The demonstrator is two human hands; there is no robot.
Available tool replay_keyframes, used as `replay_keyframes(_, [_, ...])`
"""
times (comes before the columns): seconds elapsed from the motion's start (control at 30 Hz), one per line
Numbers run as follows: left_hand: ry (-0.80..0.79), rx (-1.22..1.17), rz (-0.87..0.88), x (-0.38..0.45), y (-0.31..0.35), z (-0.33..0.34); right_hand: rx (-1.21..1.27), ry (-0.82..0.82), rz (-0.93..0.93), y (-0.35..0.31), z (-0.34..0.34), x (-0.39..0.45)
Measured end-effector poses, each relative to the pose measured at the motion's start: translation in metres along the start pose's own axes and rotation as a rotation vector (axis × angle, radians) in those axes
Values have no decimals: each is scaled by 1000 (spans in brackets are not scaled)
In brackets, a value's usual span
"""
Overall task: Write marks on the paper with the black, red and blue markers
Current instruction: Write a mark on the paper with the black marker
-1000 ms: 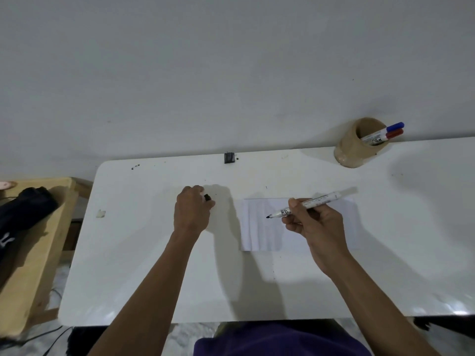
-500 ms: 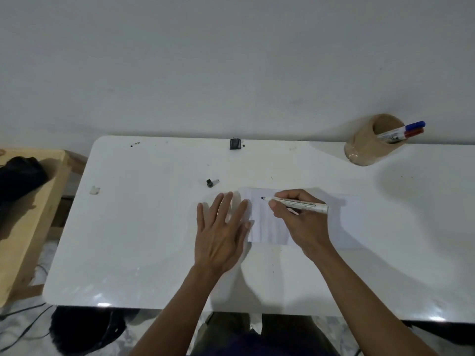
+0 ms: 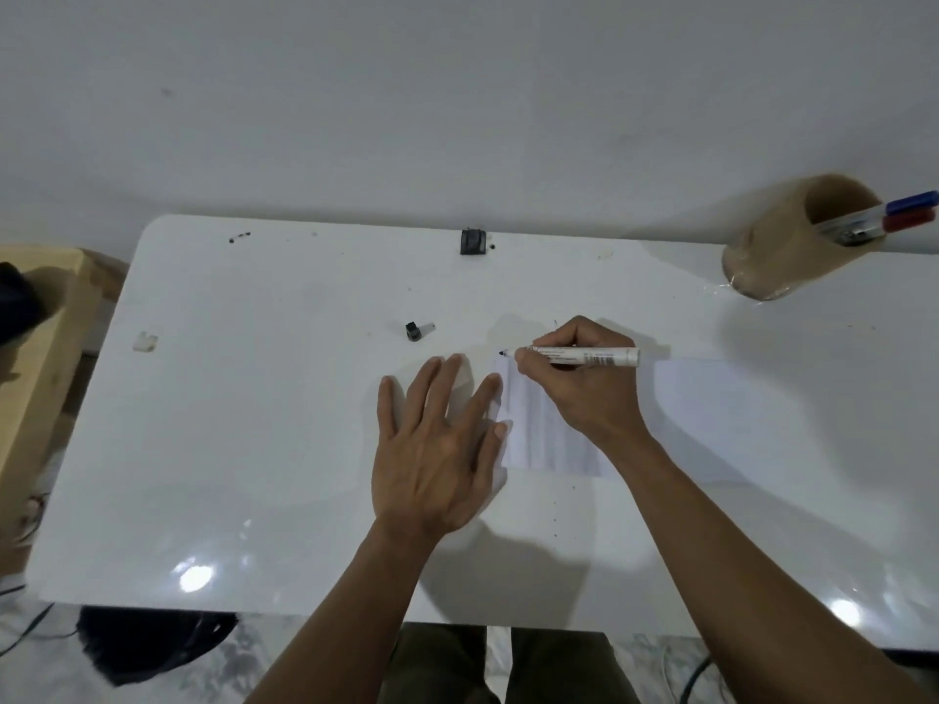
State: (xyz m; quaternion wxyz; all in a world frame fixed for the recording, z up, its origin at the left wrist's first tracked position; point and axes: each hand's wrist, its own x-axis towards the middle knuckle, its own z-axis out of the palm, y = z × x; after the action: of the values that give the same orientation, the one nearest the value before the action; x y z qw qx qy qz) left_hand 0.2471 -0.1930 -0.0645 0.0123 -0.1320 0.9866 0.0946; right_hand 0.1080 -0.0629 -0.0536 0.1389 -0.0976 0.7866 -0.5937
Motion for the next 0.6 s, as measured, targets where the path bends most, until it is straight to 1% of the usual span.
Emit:
replay_keyframes(0.1, [27,5,7,0,-1,2,-12,7,-16,6,1,0])
replay_keyframes(0.6, [115,-8,17,0,0,3,0,24,30,7,5,1])
